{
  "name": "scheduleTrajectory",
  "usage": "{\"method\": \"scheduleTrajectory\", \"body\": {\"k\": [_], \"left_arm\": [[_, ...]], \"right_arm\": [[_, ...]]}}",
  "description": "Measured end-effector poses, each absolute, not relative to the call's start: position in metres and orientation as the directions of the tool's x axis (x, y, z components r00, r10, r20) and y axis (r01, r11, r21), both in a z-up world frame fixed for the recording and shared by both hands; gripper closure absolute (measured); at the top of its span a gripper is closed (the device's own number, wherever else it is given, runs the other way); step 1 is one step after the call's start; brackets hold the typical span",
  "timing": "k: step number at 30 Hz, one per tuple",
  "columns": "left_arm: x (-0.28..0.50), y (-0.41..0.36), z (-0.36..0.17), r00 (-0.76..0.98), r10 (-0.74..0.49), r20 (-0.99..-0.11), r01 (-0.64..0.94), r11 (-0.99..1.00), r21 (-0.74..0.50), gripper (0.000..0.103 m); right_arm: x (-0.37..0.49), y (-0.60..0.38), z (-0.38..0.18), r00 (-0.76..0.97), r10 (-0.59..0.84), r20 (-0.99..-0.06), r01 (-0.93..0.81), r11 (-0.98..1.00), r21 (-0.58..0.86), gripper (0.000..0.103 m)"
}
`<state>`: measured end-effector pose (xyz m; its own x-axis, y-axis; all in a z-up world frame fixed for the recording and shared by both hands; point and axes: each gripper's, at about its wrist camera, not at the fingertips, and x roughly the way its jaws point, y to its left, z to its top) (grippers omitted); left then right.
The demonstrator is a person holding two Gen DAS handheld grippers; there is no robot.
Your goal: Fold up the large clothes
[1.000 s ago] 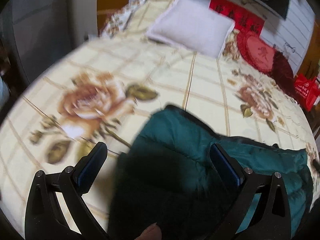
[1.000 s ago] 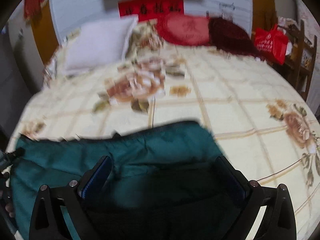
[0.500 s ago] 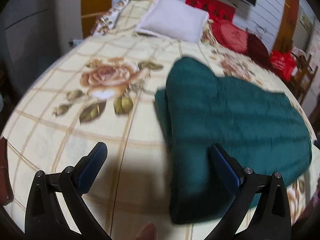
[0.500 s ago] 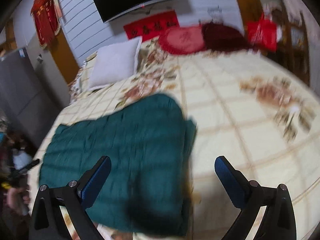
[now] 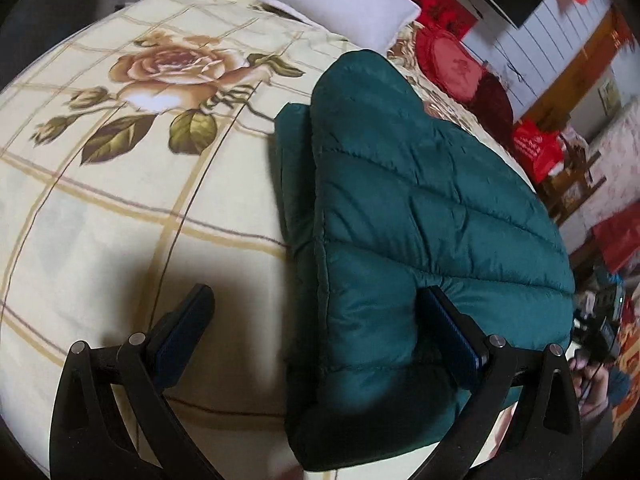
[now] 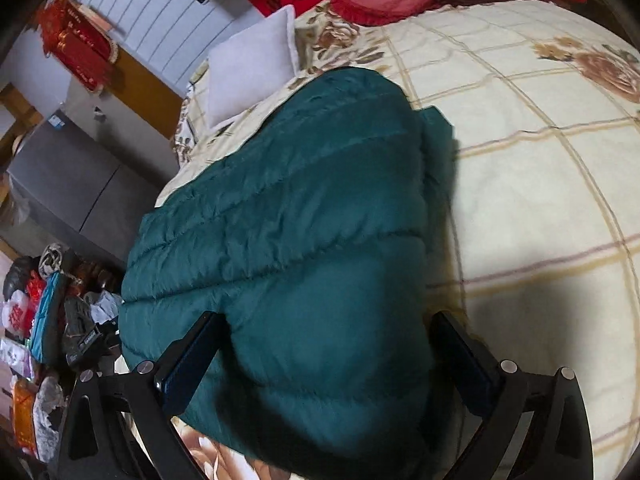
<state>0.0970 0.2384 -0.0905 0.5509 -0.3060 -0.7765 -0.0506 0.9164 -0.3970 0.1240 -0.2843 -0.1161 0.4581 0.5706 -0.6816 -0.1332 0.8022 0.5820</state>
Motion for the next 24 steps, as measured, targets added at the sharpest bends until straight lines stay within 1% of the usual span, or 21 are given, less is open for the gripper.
{"method": "scheduleTrajectory", "body": {"k": [4,5,7,9,11,15,20,24], "left_arm": [[0.098,0.233,-0.091,0.531,-0.296,-0.794,-0.04,0.927,-0.372,0.0],[0.098,0.23,-0.091,0.519,-0.313,-0.795,-0.024,0.925,-0.379,0.0],[0.095,0.22,-0.091,0.482,-0.387,-0.786,0.054,0.908,-0.415,0.0],[0.092,0.205,-0.09,0.448,-0.433,-0.782,0.144,0.898,-0.415,0.0],[0.087,0.192,-0.09,0.446,-0.404,-0.799,0.203,0.915,-0.349,0.0],[0.086,0.192,-0.087,0.454,-0.412,-0.79,0.195,0.911,-0.363,0.001],[0.083,0.18,-0.075,0.508,-0.37,-0.778,0.242,0.928,-0.283,0.001],[0.09,0.179,-0.08,0.511,-0.375,-0.773,0.22,0.927,-0.304,0.002]], "right_arm": [[0.131,-0.276,-0.118,0.47,0.583,-0.663,-0.164,0.796,0.583,0.0],[0.131,-0.272,-0.117,0.473,0.577,-0.667,-0.169,0.802,0.573,0.0],[0.127,-0.265,-0.116,0.476,0.552,-0.685,-0.182,0.823,0.538,0.0],[0.125,-0.262,-0.115,0.474,0.547,-0.69,-0.194,0.829,0.524,0.0],[0.123,-0.26,-0.115,0.481,0.542,-0.689,-0.207,0.834,0.511,0.0],[0.122,-0.261,-0.116,0.496,0.539,-0.681,-0.206,0.834,0.511,0.0],[0.123,-0.267,-0.118,0.533,0.546,-0.646,-0.158,0.815,0.558,0.0],[0.127,-0.266,-0.117,0.538,0.548,-0.64,-0.145,0.808,0.57,0.0]]}}
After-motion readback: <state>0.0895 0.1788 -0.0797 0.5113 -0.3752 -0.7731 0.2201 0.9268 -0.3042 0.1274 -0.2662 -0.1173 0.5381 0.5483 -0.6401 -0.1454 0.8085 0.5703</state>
